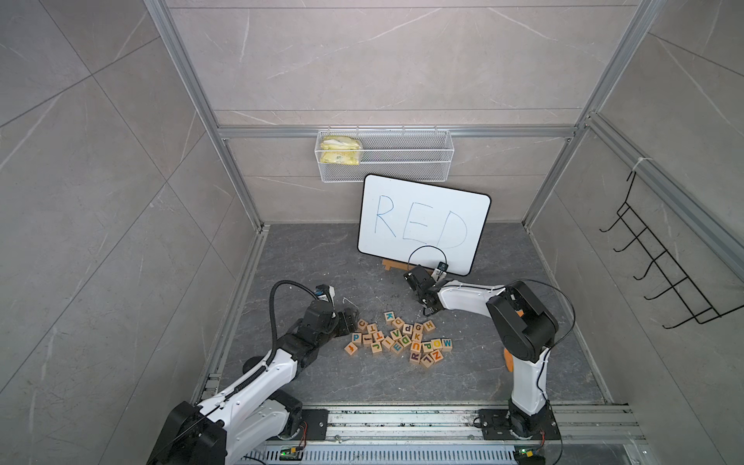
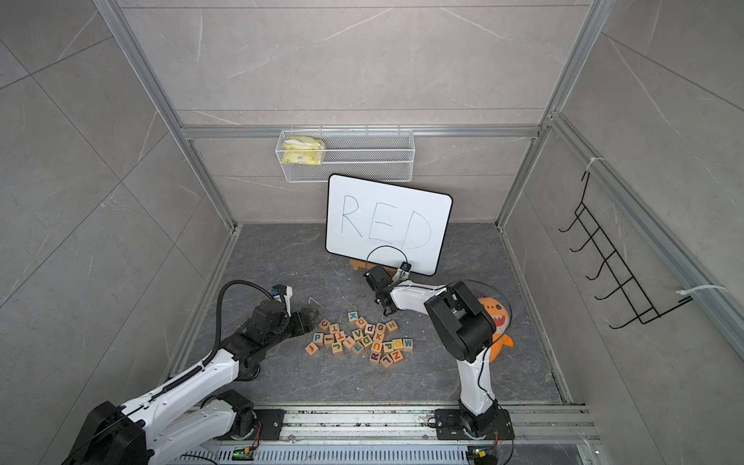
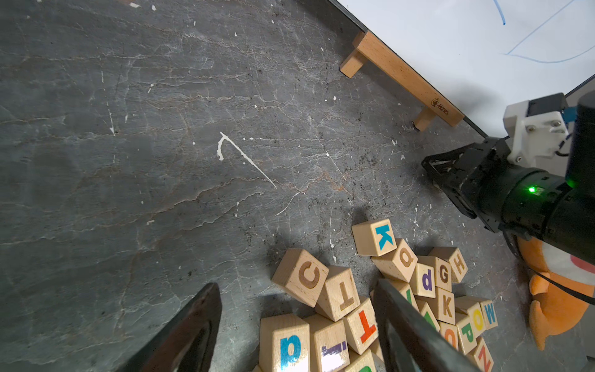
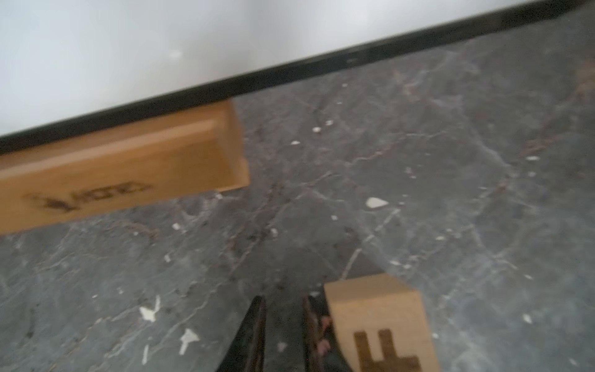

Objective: Assemble the uppercase word "red" with letter blocks
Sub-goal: Move the letter block to the center of the board.

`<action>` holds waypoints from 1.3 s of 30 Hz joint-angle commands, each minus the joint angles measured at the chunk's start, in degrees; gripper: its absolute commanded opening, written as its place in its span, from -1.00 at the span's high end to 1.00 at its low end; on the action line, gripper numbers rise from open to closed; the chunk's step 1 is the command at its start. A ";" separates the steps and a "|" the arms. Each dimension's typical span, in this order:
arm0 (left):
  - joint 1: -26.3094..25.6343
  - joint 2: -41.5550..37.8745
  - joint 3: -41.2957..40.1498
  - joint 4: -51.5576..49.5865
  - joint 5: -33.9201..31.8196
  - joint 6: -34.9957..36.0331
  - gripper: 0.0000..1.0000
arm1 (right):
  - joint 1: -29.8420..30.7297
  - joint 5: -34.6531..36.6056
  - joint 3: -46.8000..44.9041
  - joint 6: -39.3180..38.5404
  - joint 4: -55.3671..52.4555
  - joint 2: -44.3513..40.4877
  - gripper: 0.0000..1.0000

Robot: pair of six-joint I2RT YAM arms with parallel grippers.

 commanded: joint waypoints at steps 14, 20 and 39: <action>-0.09 -0.90 -0.69 1.86 0.11 -1.23 -0.55 | -13.07 -2.97 -24.36 9.54 -0.23 -21.79 0.49; -0.08 -1.35 -0.26 1.34 0.80 -1.15 -0.55 | -15.23 -7.64 -28.05 6.72 0.62 -27.17 0.47; -0.80 -5.11 2.70 -9.80 5.63 -0.17 -0.54 | 7.45 -14.37 -27.56 -18.03 -14.78 -56.59 0.39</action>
